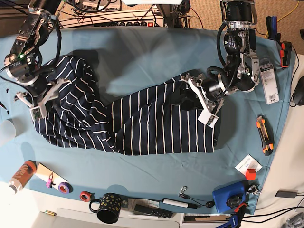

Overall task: Layout the t-shirt on the table in an organized manner, then fold the t-shirt properly
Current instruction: 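Grasp the shirt fabric again with the right gripper and smooth it, then drag the held shirt end with the left gripper away from the right gripper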

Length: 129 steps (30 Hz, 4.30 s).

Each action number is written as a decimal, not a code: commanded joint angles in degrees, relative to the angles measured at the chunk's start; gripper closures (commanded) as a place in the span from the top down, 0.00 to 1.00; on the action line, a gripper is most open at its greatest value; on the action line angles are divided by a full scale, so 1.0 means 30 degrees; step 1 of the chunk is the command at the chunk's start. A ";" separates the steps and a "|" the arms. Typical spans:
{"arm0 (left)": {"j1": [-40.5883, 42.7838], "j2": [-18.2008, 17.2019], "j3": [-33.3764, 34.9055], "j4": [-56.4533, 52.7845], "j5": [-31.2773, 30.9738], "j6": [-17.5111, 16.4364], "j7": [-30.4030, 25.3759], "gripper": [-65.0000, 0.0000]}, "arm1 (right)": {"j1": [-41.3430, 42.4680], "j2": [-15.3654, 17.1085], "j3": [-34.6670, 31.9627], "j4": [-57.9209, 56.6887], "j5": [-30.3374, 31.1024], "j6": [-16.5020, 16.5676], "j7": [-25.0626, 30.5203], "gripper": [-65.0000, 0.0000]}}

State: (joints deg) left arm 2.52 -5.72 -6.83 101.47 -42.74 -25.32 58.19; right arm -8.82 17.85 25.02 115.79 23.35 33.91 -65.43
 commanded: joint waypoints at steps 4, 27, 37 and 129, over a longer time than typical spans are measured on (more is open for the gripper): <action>-0.0255 -0.0007 -0.0029 0.0321 -0.0481 -0.0845 -0.0393 0.48 | -0.1239 0.0248 0.0109 0.0248 -0.0474 -0.0801 0.1800 0.46; -0.0255 0.0000 -0.0029 0.0321 -0.0481 -0.1078 -0.0423 0.48 | 0.2565 0.0240 -0.0102 -0.5909 0.3424 -0.1435 0.0248 0.46; -0.0248 0.0000 -0.0029 0.0321 -0.0481 -0.1078 -0.0408 0.48 | 0.2572 0.0240 -0.4036 -0.5916 0.0619 -0.2178 0.1268 0.46; -0.2499 -0.1960 0.1683 0.0590 1.1635 0.1953 0.1282 0.58 | -0.1916 0.0350 0.7111 0.3869 0.2302 0.0903 0.1115 0.00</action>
State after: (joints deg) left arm -3.79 -11.31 -1.61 101.82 -7.88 -19.86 63.05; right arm -14.66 17.91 45.95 126.50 30.09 36.93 -63.20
